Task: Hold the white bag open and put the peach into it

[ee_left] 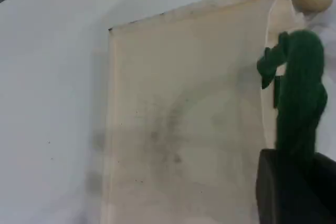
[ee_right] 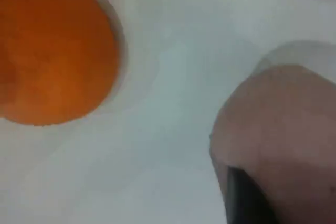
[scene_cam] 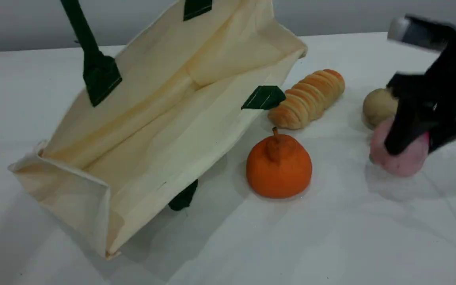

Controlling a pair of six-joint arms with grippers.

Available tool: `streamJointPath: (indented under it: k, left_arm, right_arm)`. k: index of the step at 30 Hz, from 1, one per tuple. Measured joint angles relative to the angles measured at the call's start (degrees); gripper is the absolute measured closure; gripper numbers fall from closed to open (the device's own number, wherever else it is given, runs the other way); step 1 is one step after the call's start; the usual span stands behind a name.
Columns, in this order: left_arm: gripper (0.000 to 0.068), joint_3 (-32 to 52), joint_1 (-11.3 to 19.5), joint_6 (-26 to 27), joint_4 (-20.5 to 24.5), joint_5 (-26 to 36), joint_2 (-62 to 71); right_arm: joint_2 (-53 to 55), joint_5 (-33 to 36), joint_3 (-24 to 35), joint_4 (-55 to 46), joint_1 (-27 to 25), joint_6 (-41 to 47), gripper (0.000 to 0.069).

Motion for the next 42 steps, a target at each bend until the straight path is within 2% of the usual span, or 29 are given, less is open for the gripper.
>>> streamJointPath:
  k: [11, 20, 28, 37, 42]
  left_arm:
    - [0.0582, 0.0, 0.0, 0.0, 0.0, 0.0, 0.0]
    - [0.0582, 0.0, 0.0, -0.1, 0.0, 0.0, 0.0]
    - [0.0582, 0.0, 0.0, -0.1, 0.0, 0.0, 0.0]
    - [0.0582, 0.0, 0.0, 0.0, 0.0, 0.0, 0.0]
    - [0.0582, 0.0, 0.0, 0.0, 0.0, 0.0, 0.0]
  right_arm:
    - [-18.8, 3.5, 0.0, -1.5, 0.0, 2.7, 0.0407]
    - [-28.2, 6.3, 0.0, -0.9, 0.0, 2.7, 0.0407]
    - [-29.6, 8.8, 0.0, 1.8, 0.0, 1.4, 0.0407]
    - [-29.6, 9.9, 0.0, 9.5, 0.1, -6.4, 0.0407]
    - [-29.6, 9.9, 0.0, 13.1, 3.3, -9.4, 0.0407]
